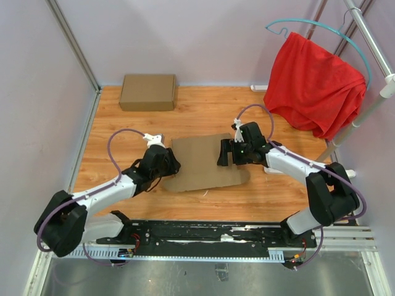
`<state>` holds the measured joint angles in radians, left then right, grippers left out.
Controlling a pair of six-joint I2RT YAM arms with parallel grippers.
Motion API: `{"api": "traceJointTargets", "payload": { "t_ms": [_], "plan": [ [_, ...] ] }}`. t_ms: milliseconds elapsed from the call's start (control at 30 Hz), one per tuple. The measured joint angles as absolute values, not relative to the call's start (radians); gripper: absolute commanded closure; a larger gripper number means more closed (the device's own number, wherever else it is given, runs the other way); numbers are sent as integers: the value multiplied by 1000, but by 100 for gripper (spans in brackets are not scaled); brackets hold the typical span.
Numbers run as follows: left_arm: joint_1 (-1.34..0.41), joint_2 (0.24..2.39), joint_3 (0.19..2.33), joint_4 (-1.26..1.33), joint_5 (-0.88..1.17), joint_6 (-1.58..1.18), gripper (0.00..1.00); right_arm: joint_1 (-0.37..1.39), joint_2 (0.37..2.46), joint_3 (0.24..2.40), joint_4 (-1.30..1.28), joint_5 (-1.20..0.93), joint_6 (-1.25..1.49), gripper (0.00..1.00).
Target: Fold the paper box
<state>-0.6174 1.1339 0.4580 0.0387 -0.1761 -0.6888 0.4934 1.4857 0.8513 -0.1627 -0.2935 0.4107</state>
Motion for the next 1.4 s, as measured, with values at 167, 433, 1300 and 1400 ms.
{"api": "traceJointTargets", "payload": {
  "t_ms": [167, 433, 1300, 1400],
  "plan": [
    [-615, 1248, 588, -7, -237, -611, 55, 493, 1539, 902, -155, -274, 432, 9],
    [-602, 1330, 752, -80, -316, -535, 44, 487, 1571, 987, -163, -177, 458, 4],
    [-603, 686, 238, -28, -223, -633, 11, 482, 981, 572, -214, -68, 495, 1],
    [-603, 711, 242, 2, -221, -628, 11, 483, 1017, 607, -222, -71, 475, 1]
  ]
}}
